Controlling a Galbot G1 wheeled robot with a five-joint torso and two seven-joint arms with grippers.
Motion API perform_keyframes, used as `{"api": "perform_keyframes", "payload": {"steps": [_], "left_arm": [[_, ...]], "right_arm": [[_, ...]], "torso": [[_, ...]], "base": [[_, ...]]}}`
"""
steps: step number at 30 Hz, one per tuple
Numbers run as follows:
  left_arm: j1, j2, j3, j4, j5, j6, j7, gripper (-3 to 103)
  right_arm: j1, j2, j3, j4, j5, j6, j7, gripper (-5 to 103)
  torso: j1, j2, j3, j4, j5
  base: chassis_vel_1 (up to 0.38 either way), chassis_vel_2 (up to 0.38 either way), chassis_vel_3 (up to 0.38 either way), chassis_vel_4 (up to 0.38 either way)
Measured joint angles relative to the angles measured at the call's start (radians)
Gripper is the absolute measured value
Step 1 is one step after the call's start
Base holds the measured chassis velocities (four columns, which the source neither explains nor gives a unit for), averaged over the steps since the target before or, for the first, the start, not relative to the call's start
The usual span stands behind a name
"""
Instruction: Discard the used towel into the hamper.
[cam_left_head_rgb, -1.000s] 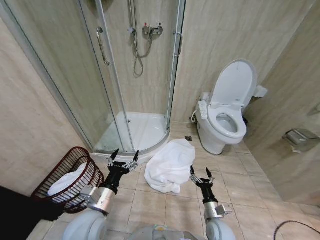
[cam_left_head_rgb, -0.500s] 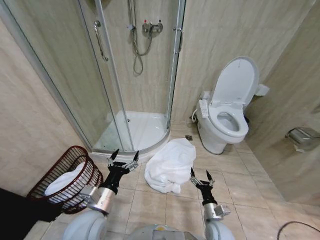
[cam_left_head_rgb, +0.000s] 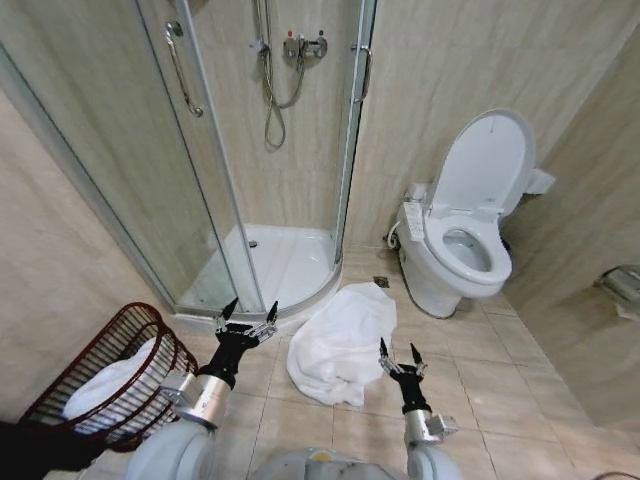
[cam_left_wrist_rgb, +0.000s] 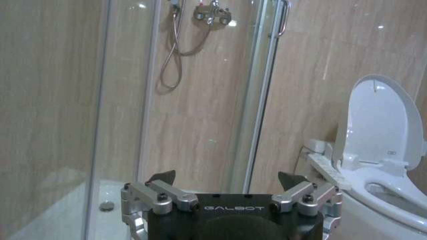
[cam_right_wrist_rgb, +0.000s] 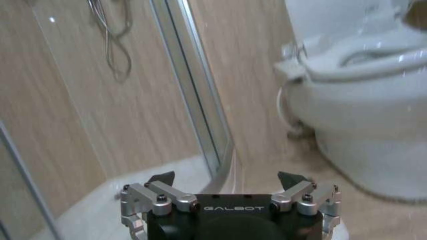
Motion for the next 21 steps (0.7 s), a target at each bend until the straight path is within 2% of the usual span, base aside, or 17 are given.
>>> {"api": "perform_keyframes", "payload": {"steps": [1,4,5,7,9,18,20,21], "left_arm": [[0.0,0.0,0.0,0.0,0.0,0.0,0.0,100],[0.0,0.0,0.0,0.0,0.0,0.0,0.0,100],[0.0,0.0,0.0,0.0,0.0,0.0,0.0,100],[0.0,0.0,0.0,0.0,0.0,0.0,0.0,100],[0.0,0.0,0.0,0.0,0.0,0.0,0.0,100],[0.0,0.0,0.0,0.0,0.0,0.0,0.0,100],[0.0,0.0,0.0,0.0,0.0,0.0,0.0,100],[0.0,0.0,0.0,0.0,0.0,0.0,0.0,100]], "right_arm": [[0.0,0.0,0.0,0.0,0.0,0.0,0.0,100],[0.065,-0.029,-0.001,-0.065,0.033,-0.108,0.0,100],[0.065,-0.029,-0.001,-0.065,0.033,-0.108,0.0,100],[0.124,-0.06,0.001,-0.134,0.075,-0.183,0.001,100],[0.173,-0.094,0.001,-0.207,0.099,-0.22,0.003,100],[0.248,-0.156,-0.037,-0.309,0.1,-0.271,-0.006,100],[0.268,-0.152,-0.065,-0.342,0.035,-0.267,0.0,100],[0.287,-0.143,-0.081,-0.378,-0.043,-0.239,0.016,100]], "torso": [[0.0,0.0,0.0,0.0,0.0],[-0.007,-0.016,-0.01,0.0002,0.0002],[-0.007,-0.016,-0.01,0.0002,0.0002],[-0.011,-0.027,-0.017,0.0003,0.0002],[-0.014,-0.037,-0.023,0.0004,0.0003],[-0.026,-0.069,-0.043,0.0002,0.0001],[-0.029,-0.078,-0.05,0.0002,-0.0002],[-0.031,-0.084,-0.053,0.0002,0.0003]], "base": [[0.0,0.0,0.0,0.0],[0.0,0.0,0.0,0.0],[0.0,0.0,0.0,0.0],[0.0,0.0,0.0,0.0],[0.0,0.0,0.0,0.0],[0.0,0.0,0.0,0.0],[0.0,0.0,0.0,0.0],[0.0,0.0,0.0,0.0]]}}
